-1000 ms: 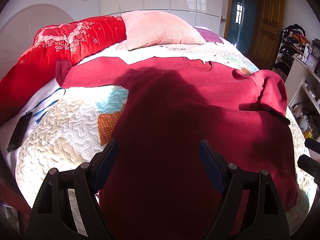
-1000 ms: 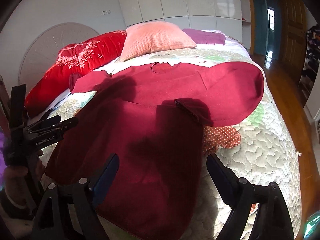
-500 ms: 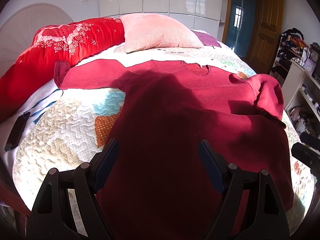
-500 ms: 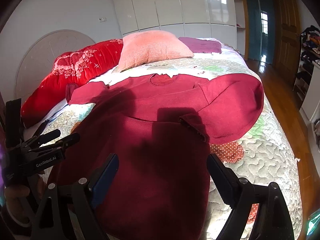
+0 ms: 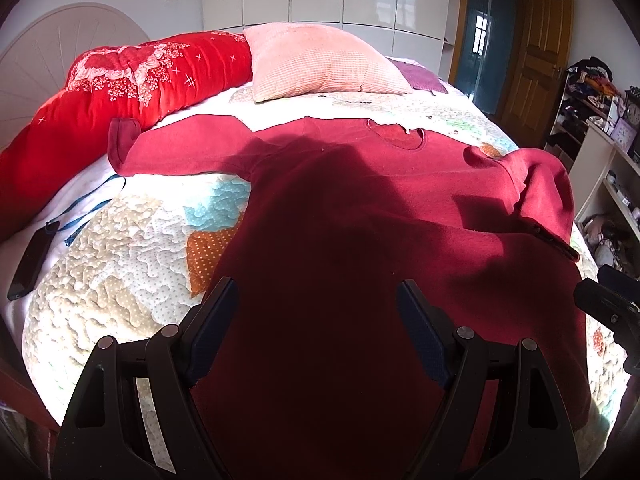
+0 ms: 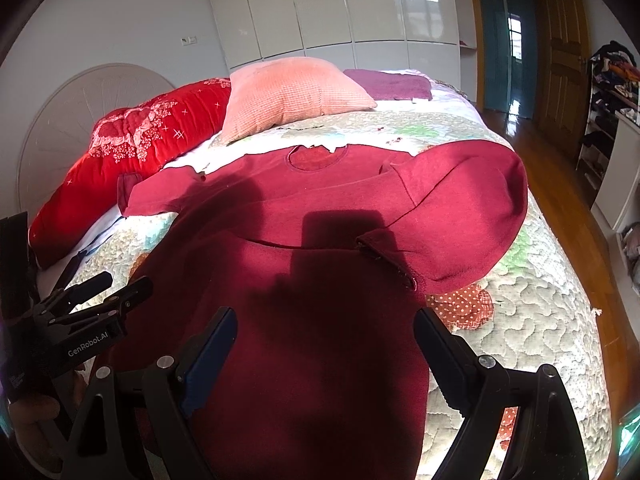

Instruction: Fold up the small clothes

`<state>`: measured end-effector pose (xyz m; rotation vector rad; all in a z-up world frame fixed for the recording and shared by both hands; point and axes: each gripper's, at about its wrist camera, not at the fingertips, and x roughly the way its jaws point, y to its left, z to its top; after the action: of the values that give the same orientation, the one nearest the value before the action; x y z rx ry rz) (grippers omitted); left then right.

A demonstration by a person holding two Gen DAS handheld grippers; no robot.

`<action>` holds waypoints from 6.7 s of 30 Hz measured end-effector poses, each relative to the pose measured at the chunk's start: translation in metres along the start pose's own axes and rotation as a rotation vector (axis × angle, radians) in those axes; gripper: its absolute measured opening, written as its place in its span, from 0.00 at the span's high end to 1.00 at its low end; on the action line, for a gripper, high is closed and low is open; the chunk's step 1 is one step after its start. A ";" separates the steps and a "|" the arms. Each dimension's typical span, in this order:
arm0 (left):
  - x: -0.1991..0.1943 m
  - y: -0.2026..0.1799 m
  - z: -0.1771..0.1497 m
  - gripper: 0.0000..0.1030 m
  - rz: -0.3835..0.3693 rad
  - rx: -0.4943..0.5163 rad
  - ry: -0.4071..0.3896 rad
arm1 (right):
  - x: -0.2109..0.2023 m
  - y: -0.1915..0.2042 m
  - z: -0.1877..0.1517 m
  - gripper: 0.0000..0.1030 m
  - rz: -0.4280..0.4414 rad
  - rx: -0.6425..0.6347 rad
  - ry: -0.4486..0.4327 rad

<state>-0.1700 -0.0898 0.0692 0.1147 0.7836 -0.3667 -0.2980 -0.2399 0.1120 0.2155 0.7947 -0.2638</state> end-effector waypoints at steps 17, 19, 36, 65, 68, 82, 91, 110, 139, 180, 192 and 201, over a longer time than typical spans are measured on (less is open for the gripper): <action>0.013 -0.005 0.014 0.21 -0.021 -0.014 -0.002 | 0.028 0.003 0.014 0.14 -0.050 0.047 0.038; 0.015 -0.004 0.017 0.21 -0.023 -0.016 -0.003 | 0.030 0.006 0.016 0.14 -0.054 0.039 0.037; 0.034 0.006 0.031 0.21 -0.020 -0.043 0.017 | 0.060 0.022 0.033 0.14 -0.069 0.031 0.068; 0.143 0.294 0.133 0.21 0.265 -0.476 0.093 | 0.173 0.099 0.087 0.14 0.094 -0.111 0.151; 0.163 0.328 0.144 0.21 0.294 -0.527 0.090 | 0.177 0.100 0.086 0.14 0.114 -0.108 0.168; 0.210 0.362 0.163 0.93 0.271 -0.496 0.100 | 0.181 0.099 0.084 0.14 0.139 -0.097 0.199; 0.091 0.256 0.204 0.95 -0.055 -0.291 -0.130 | 0.152 0.064 0.095 0.14 0.134 0.011 0.126; 0.157 -0.087 0.115 0.93 -0.437 0.135 0.182 | 0.111 -0.086 0.115 0.14 -0.047 0.313 0.049; 0.125 0.069 0.110 0.42 -0.105 -0.027 0.108 | 0.139 -0.043 0.156 0.90 -0.104 -0.105 0.059; 0.157 0.052 0.118 0.42 -0.043 0.027 0.174 | 0.189 -0.077 0.168 0.92 -0.279 -0.178 0.168; 0.170 0.047 0.119 0.41 0.000 0.005 0.181 | 0.191 -0.060 0.136 0.80 -0.144 -0.159 0.172; 0.122 0.037 0.123 0.41 -0.057 0.003 0.129 | 0.098 -0.103 0.137 0.44 -0.142 -0.026 0.046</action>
<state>0.0045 -0.1188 0.0680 0.1196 0.9153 -0.4171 -0.1721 -0.3912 0.1246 0.1413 0.8596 -0.3834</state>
